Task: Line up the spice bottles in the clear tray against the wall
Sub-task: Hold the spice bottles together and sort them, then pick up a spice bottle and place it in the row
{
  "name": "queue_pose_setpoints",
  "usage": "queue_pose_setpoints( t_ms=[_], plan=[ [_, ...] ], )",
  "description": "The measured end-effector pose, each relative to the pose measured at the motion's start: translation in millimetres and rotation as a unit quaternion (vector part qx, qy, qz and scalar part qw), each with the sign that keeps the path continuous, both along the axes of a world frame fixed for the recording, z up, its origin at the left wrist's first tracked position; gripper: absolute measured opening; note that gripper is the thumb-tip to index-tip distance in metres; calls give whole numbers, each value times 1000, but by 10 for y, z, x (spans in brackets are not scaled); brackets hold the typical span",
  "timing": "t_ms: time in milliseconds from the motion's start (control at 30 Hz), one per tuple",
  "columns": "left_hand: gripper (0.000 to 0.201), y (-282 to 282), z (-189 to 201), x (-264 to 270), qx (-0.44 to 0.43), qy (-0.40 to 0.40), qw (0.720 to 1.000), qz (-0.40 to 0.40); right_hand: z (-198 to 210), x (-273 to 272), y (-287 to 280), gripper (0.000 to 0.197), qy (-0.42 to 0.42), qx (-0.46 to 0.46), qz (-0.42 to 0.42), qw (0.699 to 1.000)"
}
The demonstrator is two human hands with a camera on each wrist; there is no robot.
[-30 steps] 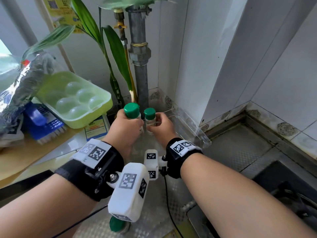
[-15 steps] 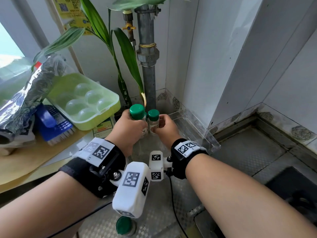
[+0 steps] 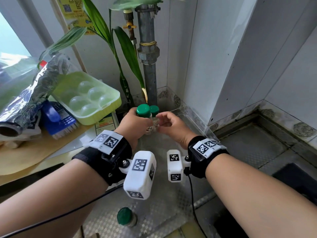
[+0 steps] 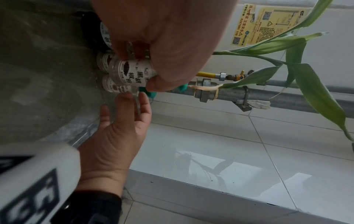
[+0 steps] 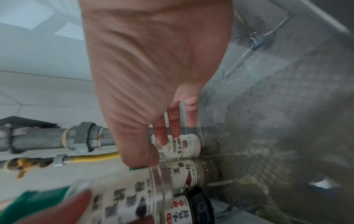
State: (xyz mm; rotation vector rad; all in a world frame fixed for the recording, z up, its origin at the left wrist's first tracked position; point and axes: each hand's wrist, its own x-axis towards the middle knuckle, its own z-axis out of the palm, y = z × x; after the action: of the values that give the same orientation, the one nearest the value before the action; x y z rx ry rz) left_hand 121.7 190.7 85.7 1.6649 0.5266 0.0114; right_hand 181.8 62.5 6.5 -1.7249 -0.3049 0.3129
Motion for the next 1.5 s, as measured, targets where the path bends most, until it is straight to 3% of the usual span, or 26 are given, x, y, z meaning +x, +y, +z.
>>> queue_pose_setpoints(
  t_ms=[167,400,533,767,933,1133,1333,1500],
  plan=[
    [71,-155,-30,-6,19,15,999,-27,103,-127,-97,50,-5,-9,41,999],
    [67,-268,-189,-15,-2,8,999,-52,32,-96,-216,44,-45,-79,14,996],
    [55,-250,-279,-33,18,41,999,-28,-21,38,-298,42,-42,-148,-61,986],
    [48,-199,-499,-75,10,143,989,-40,-65,273,-218,40,-38,-237,-82,967],
    [15,-155,-554,-66,1,148,988,-34,-67,359,-79,39,-26,-247,-74,966],
    [53,-146,-612,-87,7,155,987,-43,-48,379,-9,38,-27,-258,-65,964],
    [44,-148,-564,-161,26,128,990,-61,-84,329,-63,53,-14,-237,-78,968],
    [36,-134,-476,-306,109,119,979,-127,-113,181,-211,58,-19,-233,-94,968]
  ],
)
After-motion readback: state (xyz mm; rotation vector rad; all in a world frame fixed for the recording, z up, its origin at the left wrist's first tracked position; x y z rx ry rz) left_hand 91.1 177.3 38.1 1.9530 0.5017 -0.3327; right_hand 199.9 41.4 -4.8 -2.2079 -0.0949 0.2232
